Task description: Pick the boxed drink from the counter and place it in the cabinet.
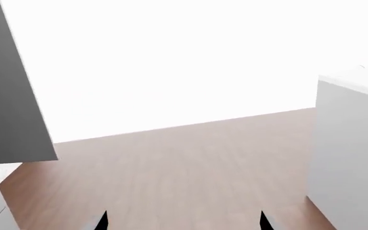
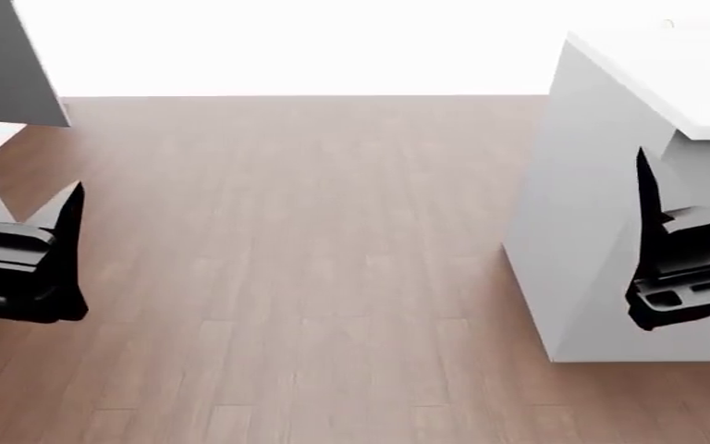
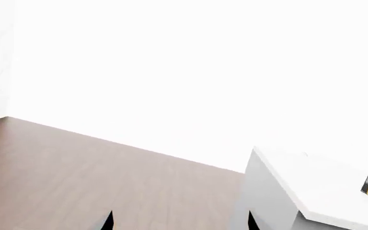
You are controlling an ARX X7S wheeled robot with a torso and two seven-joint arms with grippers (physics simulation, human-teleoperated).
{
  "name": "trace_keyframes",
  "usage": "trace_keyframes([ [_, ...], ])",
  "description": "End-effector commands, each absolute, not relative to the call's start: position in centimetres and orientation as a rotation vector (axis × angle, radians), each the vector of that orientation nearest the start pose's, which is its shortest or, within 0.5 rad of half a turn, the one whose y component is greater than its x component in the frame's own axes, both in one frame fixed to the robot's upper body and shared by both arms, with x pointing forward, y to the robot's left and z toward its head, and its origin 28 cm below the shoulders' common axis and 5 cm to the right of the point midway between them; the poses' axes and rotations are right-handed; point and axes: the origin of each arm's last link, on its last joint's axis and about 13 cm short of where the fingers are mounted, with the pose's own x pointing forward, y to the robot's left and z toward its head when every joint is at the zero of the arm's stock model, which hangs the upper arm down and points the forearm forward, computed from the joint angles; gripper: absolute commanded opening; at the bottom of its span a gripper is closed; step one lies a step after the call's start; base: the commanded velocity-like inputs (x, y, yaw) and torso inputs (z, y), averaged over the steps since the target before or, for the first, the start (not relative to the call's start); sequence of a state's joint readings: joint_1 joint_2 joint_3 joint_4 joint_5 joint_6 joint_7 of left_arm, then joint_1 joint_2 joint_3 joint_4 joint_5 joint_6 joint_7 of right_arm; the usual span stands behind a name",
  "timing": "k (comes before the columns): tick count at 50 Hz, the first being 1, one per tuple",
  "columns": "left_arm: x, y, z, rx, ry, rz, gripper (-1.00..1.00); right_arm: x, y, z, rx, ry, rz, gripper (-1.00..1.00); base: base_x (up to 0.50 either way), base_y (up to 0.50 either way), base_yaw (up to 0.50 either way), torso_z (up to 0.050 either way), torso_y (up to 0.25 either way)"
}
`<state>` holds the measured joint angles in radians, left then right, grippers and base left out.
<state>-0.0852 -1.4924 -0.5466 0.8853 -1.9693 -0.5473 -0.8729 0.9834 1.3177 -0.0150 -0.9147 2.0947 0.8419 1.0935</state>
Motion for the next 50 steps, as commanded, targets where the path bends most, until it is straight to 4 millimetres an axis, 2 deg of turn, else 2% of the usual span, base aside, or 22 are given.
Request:
trace_keyframes([
  [1, 12.54, 28.50, 30.92, 0.122, 0.009, -0.072, 1.00, 11.24, -16.43, 32.02, -0.255, -0.141, 0.053, 1.00, -0.50, 0.01, 0.00, 0.000, 0.000],
  [50, 12.49, 28.50, 30.72, 0.130, 0.001, -0.086, 1.00, 11.32, -16.27, 31.63, -0.259, -0.146, 0.072, 1.00, -0.50, -0.02, 0.00, 0.000, 0.000],
])
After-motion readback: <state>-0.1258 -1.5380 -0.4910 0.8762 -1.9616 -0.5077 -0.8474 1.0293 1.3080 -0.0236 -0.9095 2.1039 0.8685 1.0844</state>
